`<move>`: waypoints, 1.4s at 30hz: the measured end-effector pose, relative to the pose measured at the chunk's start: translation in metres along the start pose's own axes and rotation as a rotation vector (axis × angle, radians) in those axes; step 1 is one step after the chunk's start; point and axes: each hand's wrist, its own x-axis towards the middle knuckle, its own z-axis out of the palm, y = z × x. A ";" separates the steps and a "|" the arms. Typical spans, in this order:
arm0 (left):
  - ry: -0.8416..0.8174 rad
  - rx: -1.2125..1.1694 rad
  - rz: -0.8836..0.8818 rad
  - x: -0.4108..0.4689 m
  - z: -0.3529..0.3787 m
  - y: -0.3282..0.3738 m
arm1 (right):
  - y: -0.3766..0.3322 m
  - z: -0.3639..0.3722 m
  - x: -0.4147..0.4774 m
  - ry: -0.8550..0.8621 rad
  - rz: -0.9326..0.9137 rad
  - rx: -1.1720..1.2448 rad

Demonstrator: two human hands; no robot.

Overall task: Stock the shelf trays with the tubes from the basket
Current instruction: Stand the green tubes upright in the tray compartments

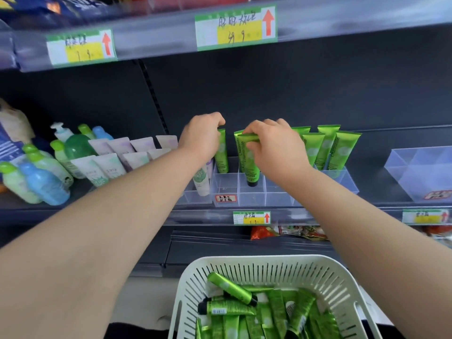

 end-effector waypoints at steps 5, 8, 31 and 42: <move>0.055 -0.019 0.059 -0.033 -0.018 -0.007 | -0.019 0.005 0.019 0.038 -0.006 0.022; 0.069 -0.047 0.064 -0.053 -0.025 -0.014 | -0.029 0.015 0.030 0.049 -0.004 0.028; -0.077 -0.098 0.095 -0.077 -0.014 -0.027 | -0.030 0.069 0.043 -0.175 0.059 -0.226; -0.047 -0.114 0.114 -0.088 -0.001 -0.021 | -0.021 0.048 0.007 0.002 -0.087 -0.188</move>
